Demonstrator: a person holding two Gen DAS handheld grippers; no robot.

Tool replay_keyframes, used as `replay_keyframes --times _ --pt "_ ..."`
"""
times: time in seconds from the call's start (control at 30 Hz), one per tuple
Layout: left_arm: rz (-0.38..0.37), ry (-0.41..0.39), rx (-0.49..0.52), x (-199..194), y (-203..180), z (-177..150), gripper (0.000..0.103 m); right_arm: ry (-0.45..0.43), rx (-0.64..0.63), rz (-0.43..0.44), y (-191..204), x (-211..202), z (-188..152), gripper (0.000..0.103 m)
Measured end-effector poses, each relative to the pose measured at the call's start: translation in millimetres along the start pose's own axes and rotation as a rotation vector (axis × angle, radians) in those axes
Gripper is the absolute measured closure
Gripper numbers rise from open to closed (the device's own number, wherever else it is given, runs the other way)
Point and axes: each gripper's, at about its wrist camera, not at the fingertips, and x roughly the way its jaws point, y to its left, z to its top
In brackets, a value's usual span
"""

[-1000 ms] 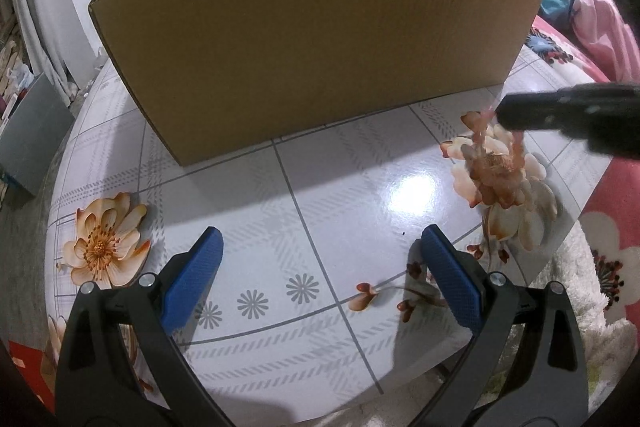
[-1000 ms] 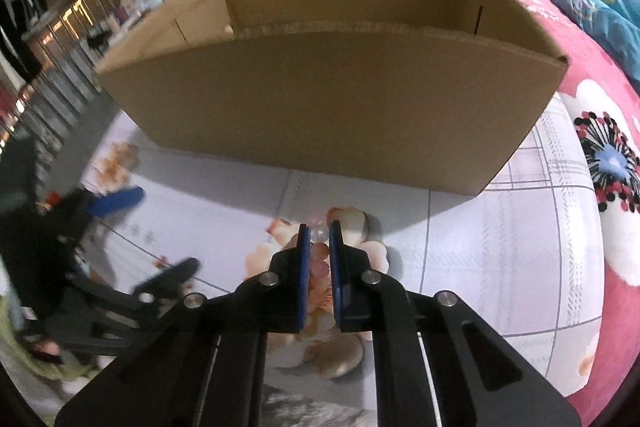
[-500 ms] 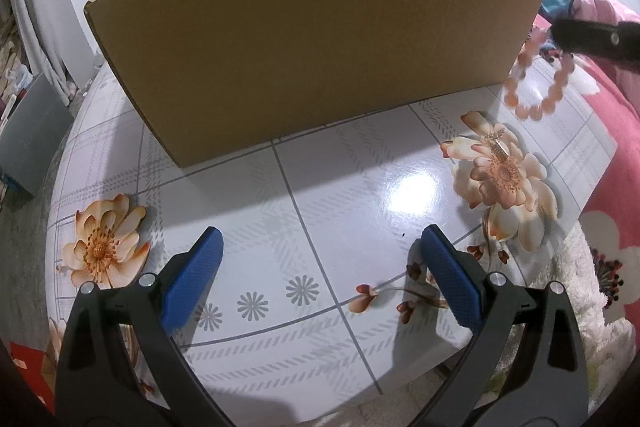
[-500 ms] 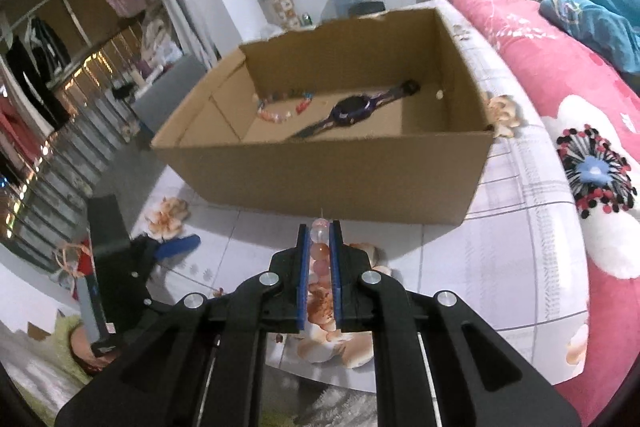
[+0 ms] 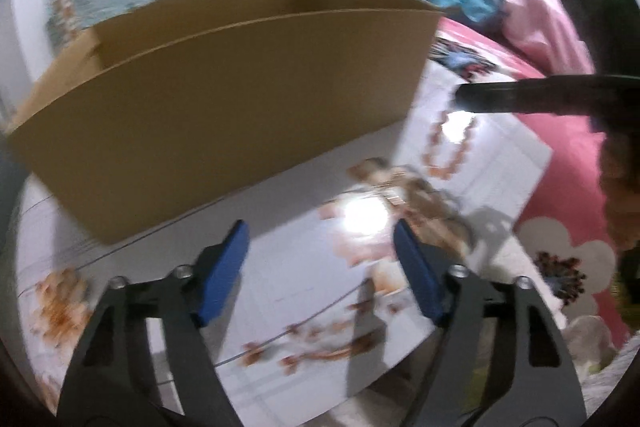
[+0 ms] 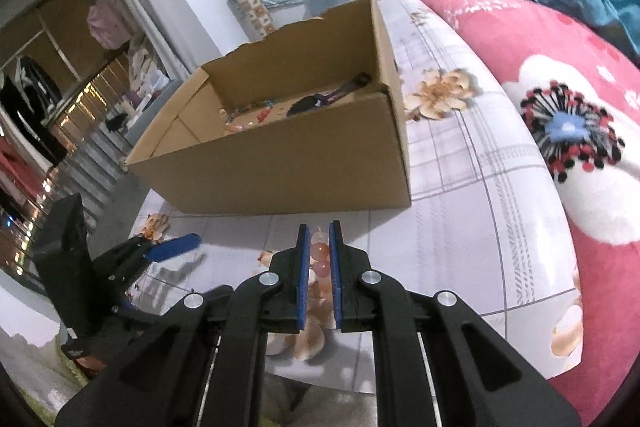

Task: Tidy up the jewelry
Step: 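Lift the pink bead bracelet with the right gripper toward the box, then carry the pink bracelet over the box with the right gripper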

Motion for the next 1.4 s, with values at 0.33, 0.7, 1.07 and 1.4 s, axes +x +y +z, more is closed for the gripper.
replay_keyframes --times 0.33,0.7,1.07,1.4 --pt "-0.048 0.103 0.041 43 -30 20 0.073 -0.006 0.056 0.077 -30 10 -6 0.093" --pt "0.027 0.13 0.129 48 -58 21 0.095 -0.021 0.084 0.122 -47 16 -10 0.093" --pt "0.023 0.104 0.112 34 -51 22 0.103 -0.062 0.069 0.139 -38 2 -10 0.093" --pt "-0.037 -0.028 0.076 -26 -39 36 0.103 -0.156 -0.008 0.128 -13 -38 3 0.093"
